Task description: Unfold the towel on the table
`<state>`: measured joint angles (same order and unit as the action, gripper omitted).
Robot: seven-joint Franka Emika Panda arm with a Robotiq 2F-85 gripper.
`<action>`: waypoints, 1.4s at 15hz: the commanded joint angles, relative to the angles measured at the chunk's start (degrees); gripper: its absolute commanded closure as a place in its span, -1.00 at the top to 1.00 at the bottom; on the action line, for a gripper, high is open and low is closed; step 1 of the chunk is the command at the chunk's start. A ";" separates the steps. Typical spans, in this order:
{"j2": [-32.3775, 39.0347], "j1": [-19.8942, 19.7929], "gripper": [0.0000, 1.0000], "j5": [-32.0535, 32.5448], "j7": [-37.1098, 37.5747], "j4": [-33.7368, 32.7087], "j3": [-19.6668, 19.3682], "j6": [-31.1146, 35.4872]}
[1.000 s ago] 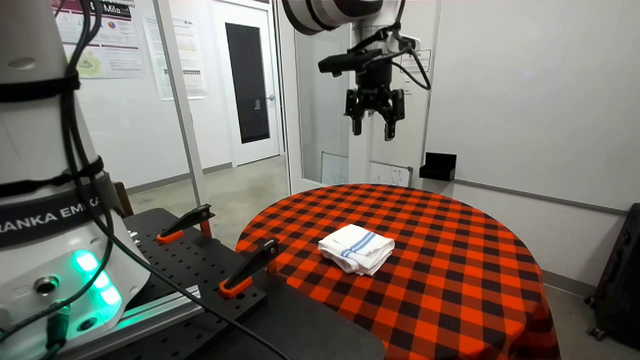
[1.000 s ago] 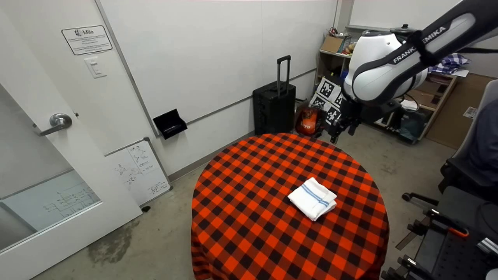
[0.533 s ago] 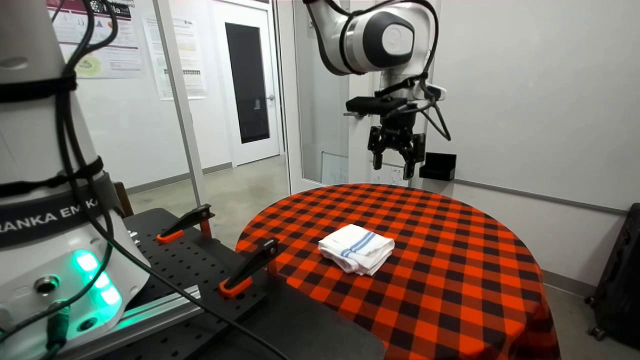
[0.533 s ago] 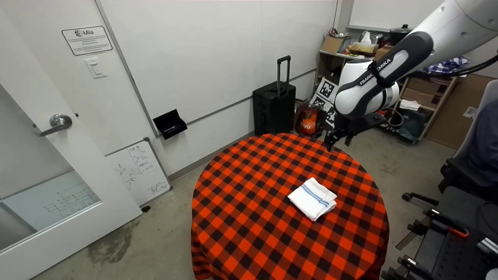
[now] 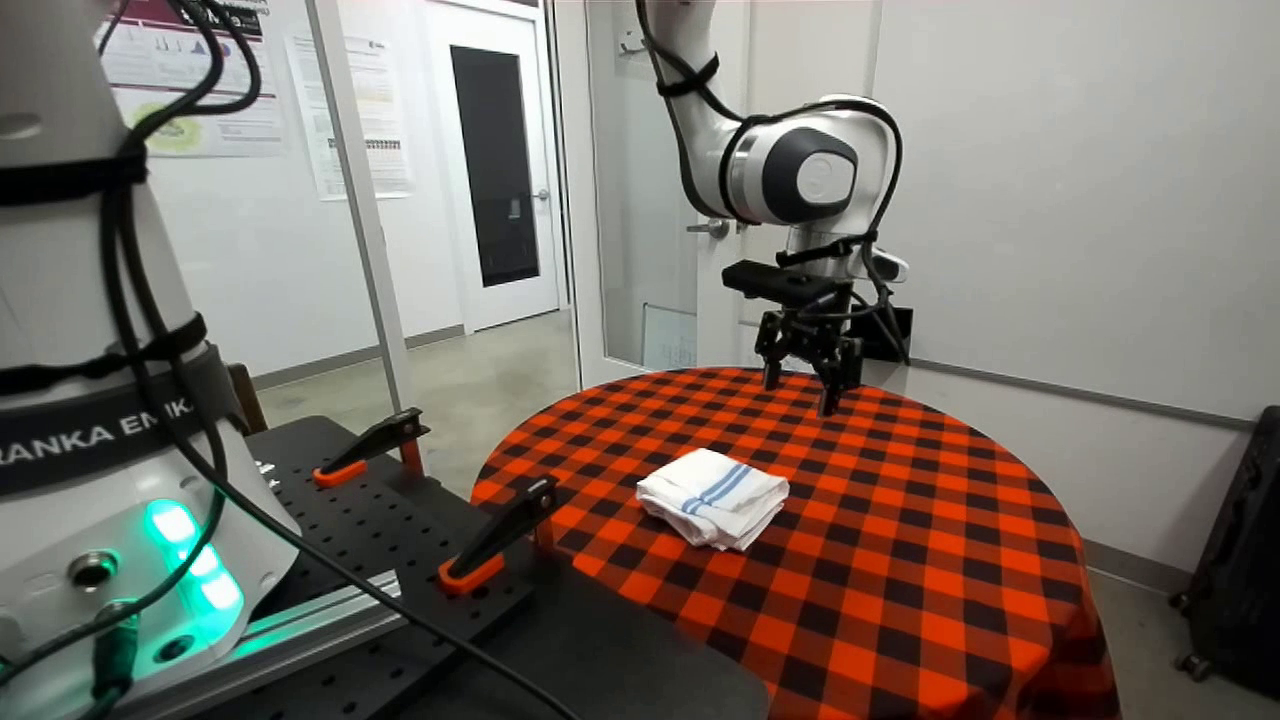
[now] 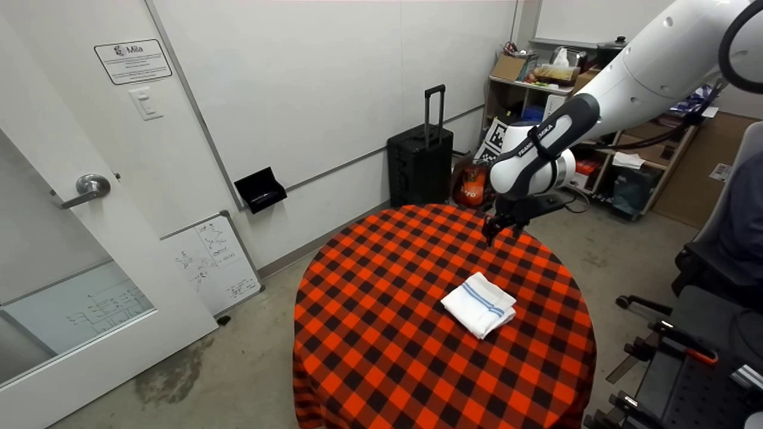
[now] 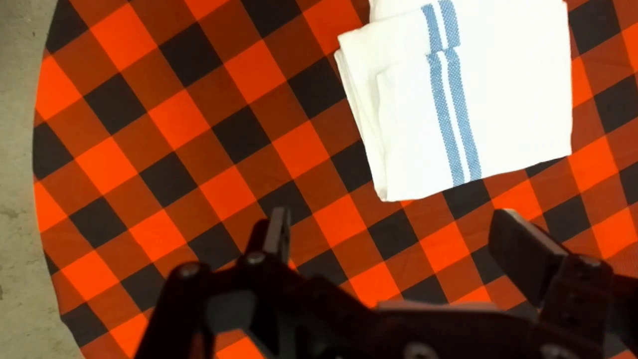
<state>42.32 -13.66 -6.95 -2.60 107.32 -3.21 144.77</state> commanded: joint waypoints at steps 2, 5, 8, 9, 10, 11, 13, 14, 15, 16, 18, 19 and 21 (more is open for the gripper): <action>7.52 -2.19 1.00 -1.12 -2.88 -9.22 2.01 -4.38; 10.48 -2.75 1.00 -1.09 -3.81 -12.02 2.62 -6.57; 13.17 -3.16 1.00 -0.79 -4.75 -14.35 2.65 -8.52; 13.99 -3.32 1.00 -0.69 -5.11 -15.08 2.58 -9.17; 14.65 -3.52 1.00 -0.72 -5.56 -15.71 2.67 -9.82; 15.45 -3.63 1.00 -0.66 -5.94 -16.33 2.73 -10.31; 16.72 -4.00 1.00 -0.81 -6.76 -17.52 3.04 -11.38; 17.20 -4.12 1.00 -0.85 -7.05 -18.01 3.16 -11.80; 17.65 -4.46 1.00 -0.91 -7.54 -18.87 3.35 -12.73; 18.11 -4.70 1.00 -1.03 -7.93 -19.64 3.60 -13.70; 18.91 -5.25 1.00 -1.45 -8.68 -21.23 4.21 -16.22; 19.21 -5.40 1.00 -1.51 -9.02 -22.00 4.35 -17.38; 19.94 -5.39 1.00 -1.02 -9.70 -23.73 4.16 -19.41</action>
<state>60.12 -18.14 -7.21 -9.80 88.02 0.31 129.39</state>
